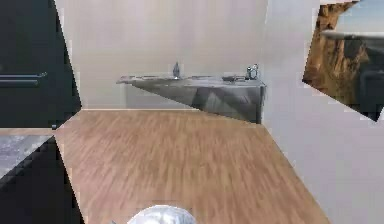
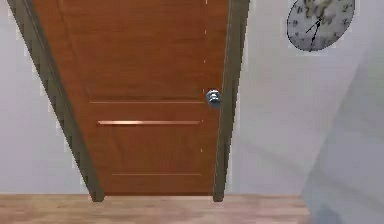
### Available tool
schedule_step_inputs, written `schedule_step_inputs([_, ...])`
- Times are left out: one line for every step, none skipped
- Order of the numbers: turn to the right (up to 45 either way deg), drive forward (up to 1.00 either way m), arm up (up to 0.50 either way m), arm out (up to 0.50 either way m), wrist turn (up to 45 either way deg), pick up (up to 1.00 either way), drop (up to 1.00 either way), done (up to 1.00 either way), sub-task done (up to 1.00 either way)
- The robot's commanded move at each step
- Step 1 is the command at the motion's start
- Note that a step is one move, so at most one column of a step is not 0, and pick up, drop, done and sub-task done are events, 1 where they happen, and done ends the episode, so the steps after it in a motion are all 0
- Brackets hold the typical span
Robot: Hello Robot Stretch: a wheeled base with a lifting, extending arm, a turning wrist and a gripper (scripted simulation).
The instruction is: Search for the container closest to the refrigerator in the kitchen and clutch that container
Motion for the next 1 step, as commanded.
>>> schedule_step_inputs([-45.0,0.0,0.0,0.0,0.0,0.0,0.0,0.0,0.0])
